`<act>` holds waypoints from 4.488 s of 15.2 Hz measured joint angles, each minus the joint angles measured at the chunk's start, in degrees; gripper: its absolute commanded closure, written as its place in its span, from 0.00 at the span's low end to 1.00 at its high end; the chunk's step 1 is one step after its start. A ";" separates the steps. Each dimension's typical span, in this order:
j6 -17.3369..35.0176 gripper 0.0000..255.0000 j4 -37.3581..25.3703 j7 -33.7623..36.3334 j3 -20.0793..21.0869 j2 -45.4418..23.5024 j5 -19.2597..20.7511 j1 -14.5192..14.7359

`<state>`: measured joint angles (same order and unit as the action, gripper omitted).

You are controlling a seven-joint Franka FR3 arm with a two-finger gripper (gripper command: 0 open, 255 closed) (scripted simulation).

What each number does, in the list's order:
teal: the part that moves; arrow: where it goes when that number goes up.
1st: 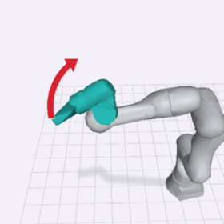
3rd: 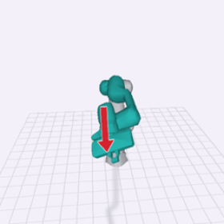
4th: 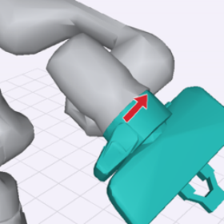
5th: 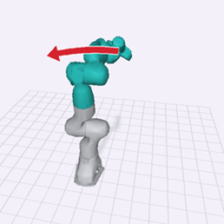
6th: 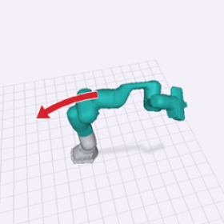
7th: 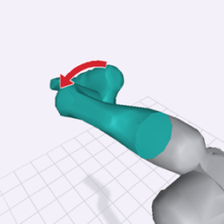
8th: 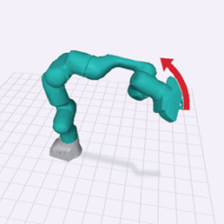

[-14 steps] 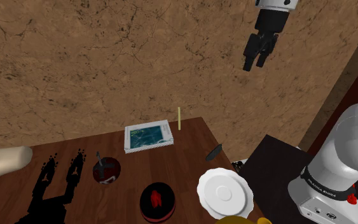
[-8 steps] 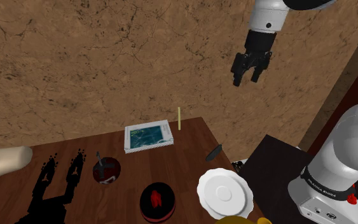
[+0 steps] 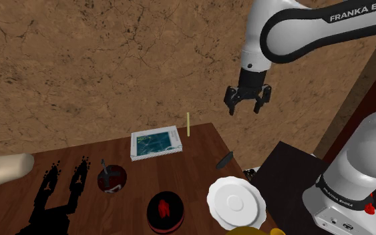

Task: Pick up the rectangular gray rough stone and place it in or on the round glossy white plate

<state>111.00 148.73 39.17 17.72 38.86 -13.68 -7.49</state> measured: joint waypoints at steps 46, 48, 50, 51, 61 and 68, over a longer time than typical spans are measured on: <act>37.08 1.00 2.65 62.27 18.28 -44.42 13.04 -14.68; 35.39 1.00 2.51 60.96 18.91 -42.53 10.99 -14.85; 33.45 1.00 2.39 59.42 19.32 -40.33 8.84 -14.97; 32.73 1.00 2.55 58.82 19.51 -39.29 7.81 -14.90; 24.62 1.00 2.82 55.07 19.99 -29.55 -0.21 -12.61; 24.37 1.00 8.77 59.24 24.63 -21.97 -10.66 -3.68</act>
<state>135.37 157.50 98.40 42.36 16.89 -24.34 -11.17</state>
